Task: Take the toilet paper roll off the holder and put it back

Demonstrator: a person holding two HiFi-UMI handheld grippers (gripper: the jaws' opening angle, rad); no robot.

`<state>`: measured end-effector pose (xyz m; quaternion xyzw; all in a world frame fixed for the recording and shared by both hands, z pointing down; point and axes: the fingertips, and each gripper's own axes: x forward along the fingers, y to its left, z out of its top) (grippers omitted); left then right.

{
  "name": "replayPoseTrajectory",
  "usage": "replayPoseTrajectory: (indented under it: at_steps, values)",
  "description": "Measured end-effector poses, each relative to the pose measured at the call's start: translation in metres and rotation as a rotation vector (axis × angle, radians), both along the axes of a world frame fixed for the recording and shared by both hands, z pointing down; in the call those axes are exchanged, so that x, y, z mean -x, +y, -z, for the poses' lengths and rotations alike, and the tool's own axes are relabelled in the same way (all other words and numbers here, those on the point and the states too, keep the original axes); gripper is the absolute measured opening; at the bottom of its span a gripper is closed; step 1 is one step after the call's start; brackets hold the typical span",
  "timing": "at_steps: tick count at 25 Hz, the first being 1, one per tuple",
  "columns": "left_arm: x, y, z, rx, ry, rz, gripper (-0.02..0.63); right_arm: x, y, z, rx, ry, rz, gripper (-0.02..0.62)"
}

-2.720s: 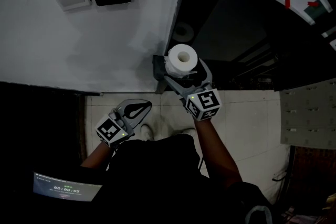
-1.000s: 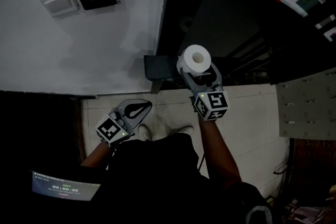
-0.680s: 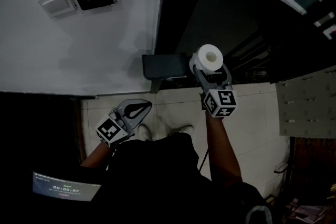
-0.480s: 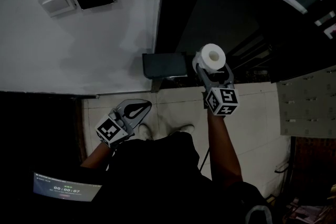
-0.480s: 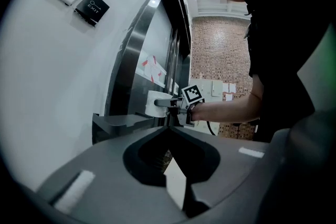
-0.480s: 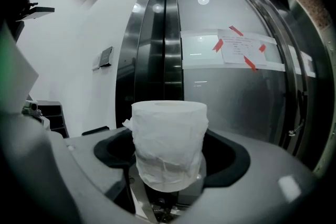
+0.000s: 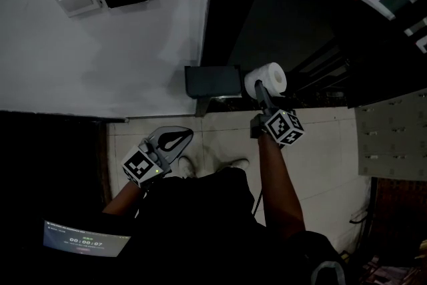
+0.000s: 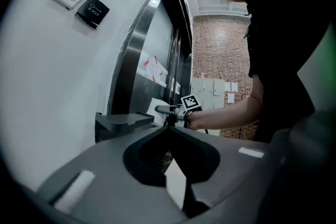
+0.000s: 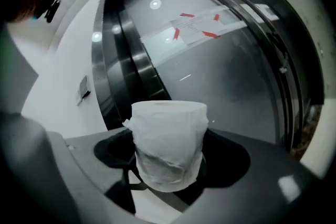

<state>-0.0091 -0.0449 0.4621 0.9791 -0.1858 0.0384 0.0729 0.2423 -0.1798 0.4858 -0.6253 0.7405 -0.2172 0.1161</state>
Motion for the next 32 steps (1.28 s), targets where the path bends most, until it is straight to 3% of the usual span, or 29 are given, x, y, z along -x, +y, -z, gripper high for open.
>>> replayPoseTrajectory:
  at_steps: [4, 7, 10, 15, 21, 32]
  values:
    - [0.003, 0.001, -0.003, -0.005, -0.005, 0.005, 0.003, -0.009, 0.004, -0.034, 0.029, -0.316, -0.057, 0.394]
    - [0.003, 0.002, 0.000, 0.016, -0.004, 0.015, 0.003, -0.010, 0.009, -0.056, 0.039, -0.489, -0.089, 0.394]
    - [0.007, 0.001, -0.008, -0.027, -0.017, 0.005, 0.003, -0.011, 0.015, -0.083, 0.053, -0.689, -0.139, 0.394]
    - [0.005, 0.003, -0.003, 0.000, -0.002, 0.007, 0.003, -0.006, 0.023, -0.117, 0.075, -0.911, -0.173, 0.394]
    - [0.006, 0.004, -0.003, 0.004, -0.003, 0.008, 0.003, 0.012, 0.021, -0.116, 0.074, -0.993, -0.142, 0.394]
    - [0.010, 0.004, -0.005, -0.008, 0.010, 0.008, 0.003, 0.045, 0.018, -0.108, 0.083, -1.046, -0.048, 0.394]
